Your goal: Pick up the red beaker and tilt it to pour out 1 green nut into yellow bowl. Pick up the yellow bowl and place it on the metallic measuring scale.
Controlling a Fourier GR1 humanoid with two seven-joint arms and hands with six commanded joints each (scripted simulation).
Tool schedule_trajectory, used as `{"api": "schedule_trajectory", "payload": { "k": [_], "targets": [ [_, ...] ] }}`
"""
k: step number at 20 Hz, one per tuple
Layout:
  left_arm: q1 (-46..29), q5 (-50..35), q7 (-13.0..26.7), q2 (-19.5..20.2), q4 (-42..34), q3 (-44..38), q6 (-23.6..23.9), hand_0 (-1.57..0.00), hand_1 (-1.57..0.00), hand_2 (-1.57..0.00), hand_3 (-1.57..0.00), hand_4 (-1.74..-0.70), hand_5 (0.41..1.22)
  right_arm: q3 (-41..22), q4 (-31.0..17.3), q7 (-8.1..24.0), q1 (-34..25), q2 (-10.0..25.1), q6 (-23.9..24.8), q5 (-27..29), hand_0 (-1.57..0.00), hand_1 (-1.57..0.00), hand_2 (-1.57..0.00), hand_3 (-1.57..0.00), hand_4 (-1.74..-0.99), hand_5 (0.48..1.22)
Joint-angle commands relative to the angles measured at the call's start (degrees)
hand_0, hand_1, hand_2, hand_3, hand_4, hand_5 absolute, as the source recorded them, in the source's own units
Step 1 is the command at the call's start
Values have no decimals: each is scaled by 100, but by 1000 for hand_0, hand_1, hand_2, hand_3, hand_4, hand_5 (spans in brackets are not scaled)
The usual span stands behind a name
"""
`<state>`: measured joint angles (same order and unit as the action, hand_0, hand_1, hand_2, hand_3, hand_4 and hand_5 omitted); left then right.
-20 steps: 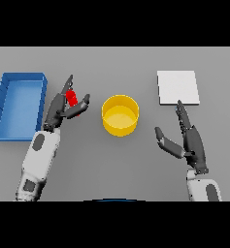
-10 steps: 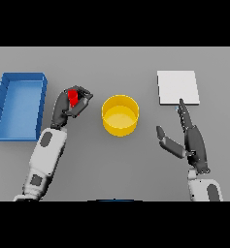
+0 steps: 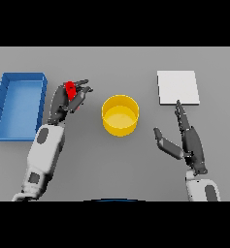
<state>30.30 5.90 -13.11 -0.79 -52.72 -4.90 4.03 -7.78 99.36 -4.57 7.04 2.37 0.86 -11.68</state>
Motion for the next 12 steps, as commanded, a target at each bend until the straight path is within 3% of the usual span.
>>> {"api": "schedule_trajectory", "payload": {
  "k": [1, 4, 12],
  "targets": [
    [-27, -57, -23, -39, -170, 41, -39, -1515, -1517, -1521, -1501, -1676, 1144, 1, -28, 15, -50, 14, 44, -70, 1, 1, 1, 1, -1238, 643],
    [1, -166, 311, 75, -516, 119, -153, -1542, -1543, -1545, -1535, -1708, 1132, 27, -13, -90, -11, 75, 34, -75, 1, 1, 1, 1, -1228, 645],
    [87, 287, 587, 564, -803, 417, -393, -1556, -1557, -1558, -1553, -1724, 1139, -72, 87, -262, 41, 97, 108, -287, 1, 1, 1, 1, -1219, 661]
  ]
}}
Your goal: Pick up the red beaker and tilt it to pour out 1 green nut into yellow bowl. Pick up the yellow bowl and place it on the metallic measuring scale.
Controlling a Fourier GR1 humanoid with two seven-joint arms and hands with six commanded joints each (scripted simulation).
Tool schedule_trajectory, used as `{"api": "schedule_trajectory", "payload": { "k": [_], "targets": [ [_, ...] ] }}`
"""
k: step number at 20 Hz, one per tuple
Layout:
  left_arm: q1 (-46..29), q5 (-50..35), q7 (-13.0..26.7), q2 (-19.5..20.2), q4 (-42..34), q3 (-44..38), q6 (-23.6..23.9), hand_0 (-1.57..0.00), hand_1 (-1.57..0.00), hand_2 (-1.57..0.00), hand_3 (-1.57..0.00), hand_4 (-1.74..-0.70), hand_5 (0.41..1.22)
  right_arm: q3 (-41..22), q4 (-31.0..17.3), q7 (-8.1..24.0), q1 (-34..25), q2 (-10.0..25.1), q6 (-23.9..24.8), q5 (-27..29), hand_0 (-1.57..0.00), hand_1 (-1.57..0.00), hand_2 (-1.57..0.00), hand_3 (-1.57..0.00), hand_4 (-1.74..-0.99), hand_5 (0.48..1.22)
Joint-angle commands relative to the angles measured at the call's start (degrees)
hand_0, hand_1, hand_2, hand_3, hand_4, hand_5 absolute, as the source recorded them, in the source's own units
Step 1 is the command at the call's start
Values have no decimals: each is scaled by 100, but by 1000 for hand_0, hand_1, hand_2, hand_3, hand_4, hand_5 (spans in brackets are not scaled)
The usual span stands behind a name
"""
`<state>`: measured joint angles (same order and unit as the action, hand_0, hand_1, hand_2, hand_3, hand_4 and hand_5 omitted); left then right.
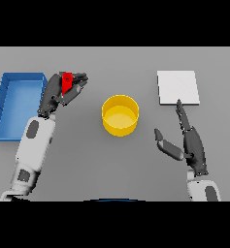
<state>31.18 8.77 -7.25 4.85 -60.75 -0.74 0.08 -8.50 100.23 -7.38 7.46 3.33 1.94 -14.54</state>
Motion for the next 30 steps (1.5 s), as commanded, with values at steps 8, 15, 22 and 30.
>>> {"api": "schedule_trajectory", "payload": {
  "k": [8, 15, 22, 30],
  "targets": [
    [505, 1525, 793, 694, -275, 1192, -385, -1569, -1569, -1569, -1568, -1738, 1127, 23, -34, 277, -76, 23, 1, -28, 1, 1, 1, 1, -1183, 663],
    [1221, 3063, 1277, 1048, -187, 2430, -910, -1570, -1571, -1571, -1570, -1740, 1183, -17, 91, 246, 56, -21, -79, 62, 1, 1, 1, 1, -1183, 673],
    [2067, 4250, 1161, 1269, 298, 3547, -1726, -1571, -1571, -1571, -1362, -1714, 1213, 3, 39, 349, 113, -139, -124, 233, 1, 1, 1, 1, -1196, 666],
    [2827, 5078, 383, 1217, 731, 4527, -2154, -1571, -1571, -1571, -1480, -1729, 1220, 93, -90, 274, 23, -154, 17, 181, 1, 1, 1, 1, -1214, 600]
  ]
}}
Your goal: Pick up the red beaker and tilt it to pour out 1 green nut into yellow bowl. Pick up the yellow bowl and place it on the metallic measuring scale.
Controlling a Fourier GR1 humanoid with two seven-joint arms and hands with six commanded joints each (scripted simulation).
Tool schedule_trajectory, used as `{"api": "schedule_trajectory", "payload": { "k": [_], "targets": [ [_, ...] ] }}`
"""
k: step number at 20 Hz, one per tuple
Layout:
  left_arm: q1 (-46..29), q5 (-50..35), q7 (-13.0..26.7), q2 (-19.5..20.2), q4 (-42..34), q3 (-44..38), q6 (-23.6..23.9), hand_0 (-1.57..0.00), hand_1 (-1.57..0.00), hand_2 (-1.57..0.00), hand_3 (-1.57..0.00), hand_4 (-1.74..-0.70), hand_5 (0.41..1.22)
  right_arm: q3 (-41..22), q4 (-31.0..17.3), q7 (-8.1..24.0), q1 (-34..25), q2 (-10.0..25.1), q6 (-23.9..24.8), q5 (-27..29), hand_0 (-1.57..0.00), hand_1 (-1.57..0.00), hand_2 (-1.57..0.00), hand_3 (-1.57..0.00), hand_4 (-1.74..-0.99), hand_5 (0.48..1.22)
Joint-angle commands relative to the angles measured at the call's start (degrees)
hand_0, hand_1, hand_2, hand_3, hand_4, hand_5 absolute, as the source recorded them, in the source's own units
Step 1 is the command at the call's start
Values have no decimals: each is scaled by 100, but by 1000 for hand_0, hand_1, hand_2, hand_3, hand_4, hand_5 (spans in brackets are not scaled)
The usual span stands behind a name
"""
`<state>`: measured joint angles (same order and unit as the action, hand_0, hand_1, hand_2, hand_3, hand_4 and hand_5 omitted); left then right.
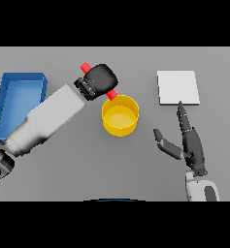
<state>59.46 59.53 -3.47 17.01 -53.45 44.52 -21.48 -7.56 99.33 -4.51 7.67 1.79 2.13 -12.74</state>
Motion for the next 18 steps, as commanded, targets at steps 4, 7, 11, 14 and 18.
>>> {"api": "schedule_trajectory", "payload": {
  "k": [4, 7, 11, 14, 18],
  "targets": [
    [368, 518, -235, 35, 167, 519, 22, -1571, -1571, -1571, -1534, -1734, 1220, -36, 50, -157, 58, -63, 77, -57, 1, 1, 1, 1, -1185, 575],
    [609, 871, -417, 38, 295, 888, 61, -1571, -1571, -1571, -1552, -1738, 1221, -3, -26, -37, -88, -66, 84, -42, 1, 1, 1, 1, -1152, 567],
    [819, 1255, -596, 35, 369, 1304, 118, -1571, -1571, -1571, -1563, -1736, 1221, 10, -29, -140, -19, -65, 61, 7, 1, 1, 1, 1, -1130, 565],
    [926, 1514, -697, -13, 479, 1576, 242, -1571, -1571, -1571, -1567, -1733, 1221, -35, 53, -201, 25, -29, 77, -90, 1, 1, 1, 1, -1136, 578],
    [1187, 1875, -702, -79, 524, 1891, 279, -1571, -1571, -1571, -1569, -1733, 1221, -28, 42, -141, 25, -82, 97, -59, 1, 1, 1, 1, -1130, 577]
  ]
}}
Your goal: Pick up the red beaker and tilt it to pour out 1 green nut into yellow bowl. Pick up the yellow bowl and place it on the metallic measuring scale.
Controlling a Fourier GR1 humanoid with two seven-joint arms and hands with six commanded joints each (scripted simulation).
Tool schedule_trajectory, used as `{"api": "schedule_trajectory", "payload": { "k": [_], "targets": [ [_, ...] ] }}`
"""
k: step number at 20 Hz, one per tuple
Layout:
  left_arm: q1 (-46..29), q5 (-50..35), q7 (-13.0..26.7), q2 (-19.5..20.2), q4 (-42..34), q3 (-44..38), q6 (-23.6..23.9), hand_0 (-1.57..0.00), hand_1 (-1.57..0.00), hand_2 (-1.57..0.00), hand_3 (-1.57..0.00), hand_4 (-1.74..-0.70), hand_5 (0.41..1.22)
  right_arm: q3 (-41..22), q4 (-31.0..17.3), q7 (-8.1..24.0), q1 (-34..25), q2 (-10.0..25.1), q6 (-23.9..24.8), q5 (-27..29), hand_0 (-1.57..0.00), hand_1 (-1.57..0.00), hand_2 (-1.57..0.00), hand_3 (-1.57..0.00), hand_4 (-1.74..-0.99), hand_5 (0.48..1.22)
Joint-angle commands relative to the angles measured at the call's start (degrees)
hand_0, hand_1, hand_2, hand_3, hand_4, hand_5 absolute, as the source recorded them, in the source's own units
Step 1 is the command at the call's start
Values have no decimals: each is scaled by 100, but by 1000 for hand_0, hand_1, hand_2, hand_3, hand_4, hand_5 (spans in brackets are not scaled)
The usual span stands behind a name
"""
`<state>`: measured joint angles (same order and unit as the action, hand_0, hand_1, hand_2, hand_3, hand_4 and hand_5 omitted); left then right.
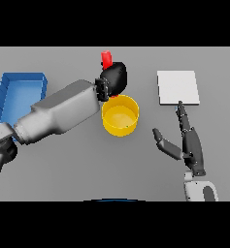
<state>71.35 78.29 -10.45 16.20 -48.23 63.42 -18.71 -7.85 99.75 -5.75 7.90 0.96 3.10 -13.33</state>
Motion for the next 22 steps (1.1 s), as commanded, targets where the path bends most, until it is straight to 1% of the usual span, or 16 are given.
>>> {"api": "schedule_trajectory", "payload": {
  "k": [1, 2, 3, 4, 5, 7, 8, 9, 10, 12, 13, 14, 16, 18, 20, 22],
  "targets": [
    [172, 67, -122, -21, -10, 68, -16, -1571, -1571, -1571, -1570, -1733, 1221, -15, -27, -59, 30, -7, 22, -41, 1, 1, 1, 1, -1128, 575],
    [354, 147, -204, -14, 24, 118, 44, -1571, -1571, -1571, -1570, -1733, 1221, -4, 55, -63, 23, 6, 38, -42, 1, 1, 1, 1, -1133, 575],
    [467, 172, -280, -19, 75, 137, 42, -1571, -1571, -1571, -1570, -1732, 1221, -29, 9, -67, 54, 3, 33, -77, 1, 1, 1, 1, -1138, 572],
    [808, 195, -438, -42, 214, 105, 40, -1571, -1571, -1571, -1570, -1731, 1221, -9, 41, 37, -34, -22, 51, -47, 1, 1, 1, 1, -1137, 568],
    [1047, 249, -508, 45, 249, 101, 45, -1571, -1571, -1571, -1570, -1729, 1221, -18, 65, 27, -28, -10, 35, -45, 1, 1, 1, 1, -1138, 565],
    [1502, 119, -594, 182, 557, -202, 79, -1571, -1571, -1571, -1571, -1727, 1221, -49, 53, 2, -78, 7, 52, -127, 1, 1, 1, 1, -1133, 557],
    [1630, 13, -556, 324, 644, -411, 121, -1571, -1571, -1571, -1571, -1724, 1221, -13, 48, 40, -102, 14, 27, -56, 1, 1, 1, 1, -1130, 554],
    [1731, -39, -490, 402, 816, -567, 304, -1571, -1571, -1571, -1571, -1720, 1221, -9, -6, -30, -90, 26, -19, -13, 1, 1, 1, 1, -1131, 553],
    [1898, -169, -408, 508, 989, -817, 317, -1571, -1571, -1571, -1571, -1720, 1221, 2, -29, -100, -61, 38, -59, 37, 1, 1, 1, 1, -1128, 554],
    [2126, -548, -126, 639, 1389, -1398, 165, -1571, -1571, -1571, -1571, -1725, 1221, -40, -27, -158, -60, -18, -118, 108, 1, 1, 1, 1, -1105, 559],
    [2150, -814, 76, 705, 1614, -1763, 77, -1571, -1571, -1571, -1571, -1728, 1221, -72, 0, -115, -93, -24, -100, 58, 1, 1, 1, 1, -1104, 563],
    [2216, -1238, 320, 824, 1851, -2306, -106, -1571, -1571, -1571, -1523, -1731, 1221, -50, -69, -153, -119, 5, -138, 93, 1, 1, 1, 1, -1102, 572],
    [2211, -2021, 646, 1164, 2274, -3276, -193, -1571, -1571, -1571, -1509, -1735, 1221, -38, -114, -131, -158, 59, -178, 107, 1, 1, 1, 1, -1105, 578],
    [2015, -2842, 773, 1487, 2616, -4181, -204, -1571, -1571, -1571, -1520, -1737, 1221, 20, -162, -71, -257, 80, -191, 179, 1, 1, 1, 1, -1116, 582],
    [1688, -3449, 902, 1765, 2849, -4829, 10, -1571, -1571, -1571, -1538, -1738, 1221, -26, -187, -169, -259, 109, -169, 79, 1, 1, 1, 1, -1118, 595],
    [1242, -3948, 1148, 1916, 2877, -5303, 302, -1571, -1571, -1571, -1550, -1739, 1221, -58, -247, -86, -292, 129, -145, -20, 1, 1, 1, 1, -1127, 606]
  ]
}}
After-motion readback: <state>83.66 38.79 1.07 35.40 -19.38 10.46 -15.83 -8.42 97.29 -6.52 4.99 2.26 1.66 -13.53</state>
